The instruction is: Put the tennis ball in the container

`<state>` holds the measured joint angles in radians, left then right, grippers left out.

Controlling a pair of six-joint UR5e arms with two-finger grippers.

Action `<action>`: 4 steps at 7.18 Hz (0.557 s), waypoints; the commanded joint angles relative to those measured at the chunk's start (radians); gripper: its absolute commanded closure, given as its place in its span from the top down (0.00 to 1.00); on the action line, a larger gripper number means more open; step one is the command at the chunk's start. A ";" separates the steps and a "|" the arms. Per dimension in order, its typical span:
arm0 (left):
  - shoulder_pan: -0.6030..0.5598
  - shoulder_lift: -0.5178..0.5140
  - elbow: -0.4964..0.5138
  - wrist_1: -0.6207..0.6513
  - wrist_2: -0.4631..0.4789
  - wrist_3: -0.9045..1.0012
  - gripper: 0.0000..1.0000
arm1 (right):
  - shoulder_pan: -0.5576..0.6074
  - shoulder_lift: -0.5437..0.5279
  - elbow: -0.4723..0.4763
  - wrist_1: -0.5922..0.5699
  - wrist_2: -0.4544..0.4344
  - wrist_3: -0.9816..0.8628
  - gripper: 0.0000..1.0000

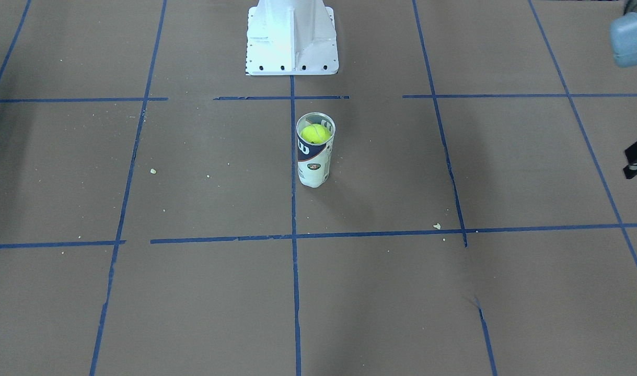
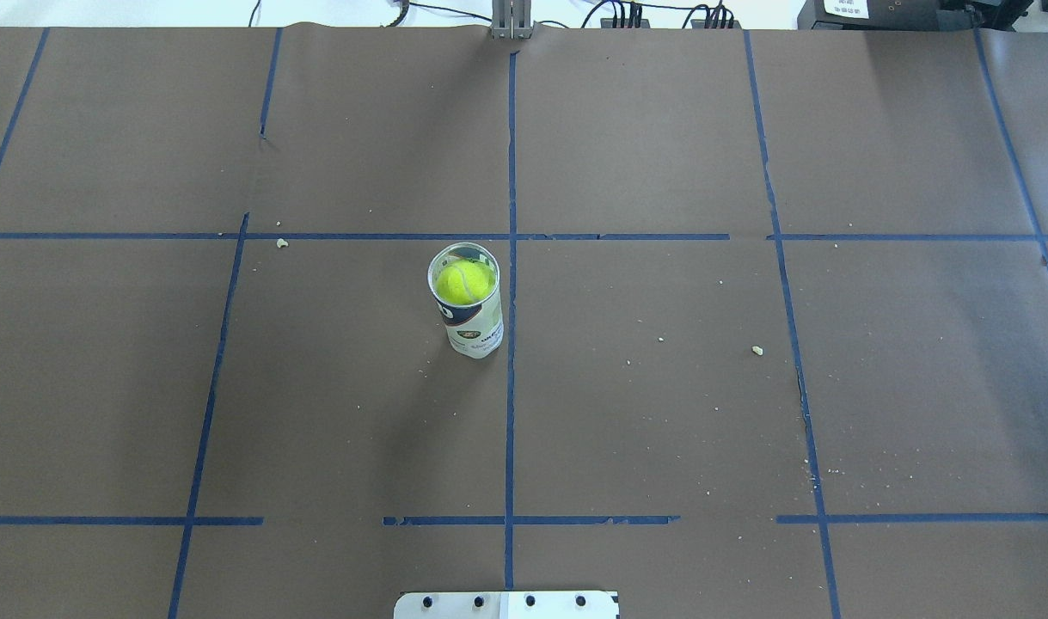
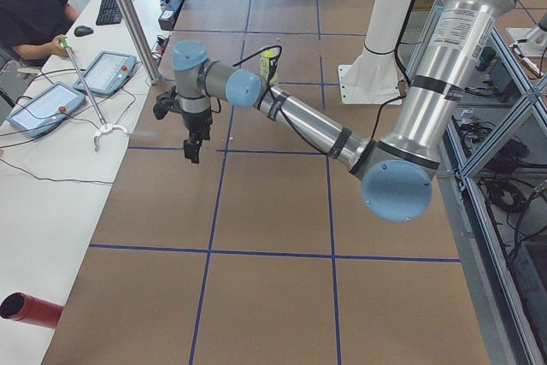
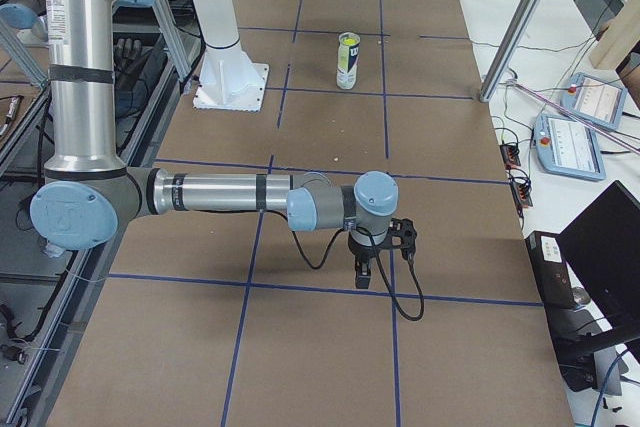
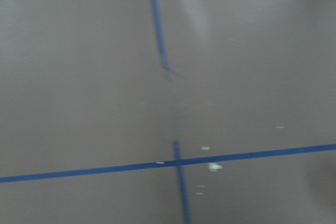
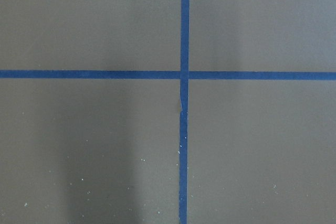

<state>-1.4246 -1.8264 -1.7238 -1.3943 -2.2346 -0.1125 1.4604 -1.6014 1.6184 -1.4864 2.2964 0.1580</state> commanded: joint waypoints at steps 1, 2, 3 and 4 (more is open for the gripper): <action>-0.163 0.166 0.117 -0.072 -0.023 0.221 1.00 | 0.000 0.000 0.000 0.000 0.000 0.000 1.00; -0.189 0.214 0.160 -0.115 -0.025 0.221 1.00 | 0.000 0.000 0.000 0.000 0.000 0.000 1.00; -0.191 0.267 0.165 -0.176 -0.049 0.221 1.00 | 0.000 0.000 0.000 0.000 0.000 0.000 1.00; -0.191 0.279 0.171 -0.196 -0.075 0.217 1.00 | 0.000 0.000 0.000 0.000 0.000 0.000 1.00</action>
<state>-1.6086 -1.5819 -1.5660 -1.5495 -2.2823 0.1035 1.4603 -1.6015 1.6184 -1.4864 2.2964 0.1580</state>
